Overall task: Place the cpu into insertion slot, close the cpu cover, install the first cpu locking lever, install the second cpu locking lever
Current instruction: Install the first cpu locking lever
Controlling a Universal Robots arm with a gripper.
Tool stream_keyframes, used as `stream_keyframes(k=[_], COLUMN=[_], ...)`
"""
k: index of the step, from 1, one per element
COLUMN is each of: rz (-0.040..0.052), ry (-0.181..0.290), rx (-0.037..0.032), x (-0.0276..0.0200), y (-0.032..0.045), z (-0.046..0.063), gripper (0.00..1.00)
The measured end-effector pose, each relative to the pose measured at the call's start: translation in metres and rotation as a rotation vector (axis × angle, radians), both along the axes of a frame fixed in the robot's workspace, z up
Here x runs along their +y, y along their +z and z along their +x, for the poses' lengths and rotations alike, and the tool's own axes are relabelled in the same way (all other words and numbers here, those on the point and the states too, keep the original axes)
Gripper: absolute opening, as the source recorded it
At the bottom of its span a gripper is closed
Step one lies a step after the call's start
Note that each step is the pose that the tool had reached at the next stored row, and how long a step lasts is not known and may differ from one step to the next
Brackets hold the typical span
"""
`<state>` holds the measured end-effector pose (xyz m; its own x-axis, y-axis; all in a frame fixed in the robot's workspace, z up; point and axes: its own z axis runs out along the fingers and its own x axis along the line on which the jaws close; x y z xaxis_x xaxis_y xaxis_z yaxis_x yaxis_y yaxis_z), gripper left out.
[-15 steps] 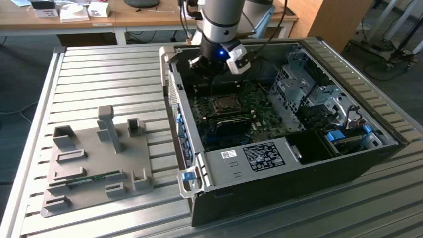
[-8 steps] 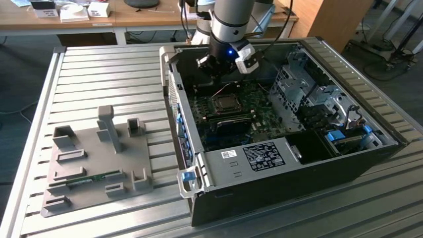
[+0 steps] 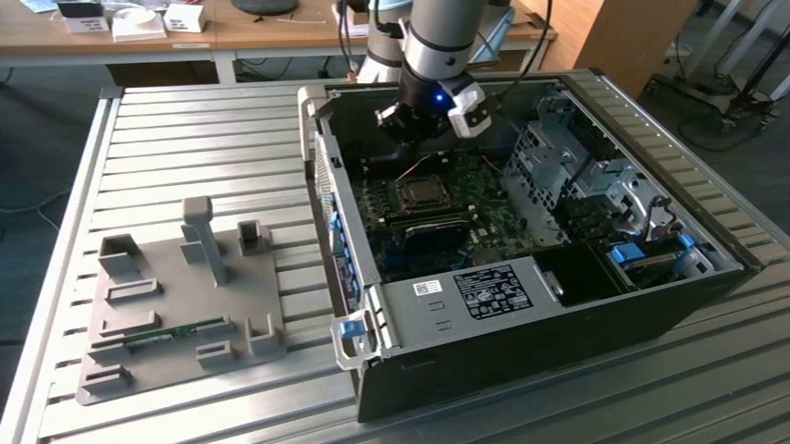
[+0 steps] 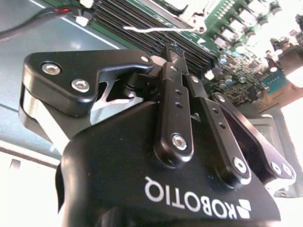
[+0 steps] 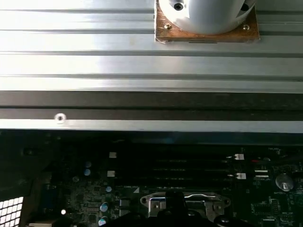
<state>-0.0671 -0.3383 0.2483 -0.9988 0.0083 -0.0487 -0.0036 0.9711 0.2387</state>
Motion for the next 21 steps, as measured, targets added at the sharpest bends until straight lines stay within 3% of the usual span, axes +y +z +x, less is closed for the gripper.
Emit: stream_keyframes(k=[8, 15, 21], rz=[0.0, -0.0001, 0.0001], ry=[0.0, 0.0, 0.0], rx=[0.0012, 0.0013, 0.0012], x=[0.0012, 0.0063, 0.0107], y=[-0.005, -0.009, -0.0168], z=[0.013, 0.014, 0.014], gripper=[0.11, 0.11, 0.11])
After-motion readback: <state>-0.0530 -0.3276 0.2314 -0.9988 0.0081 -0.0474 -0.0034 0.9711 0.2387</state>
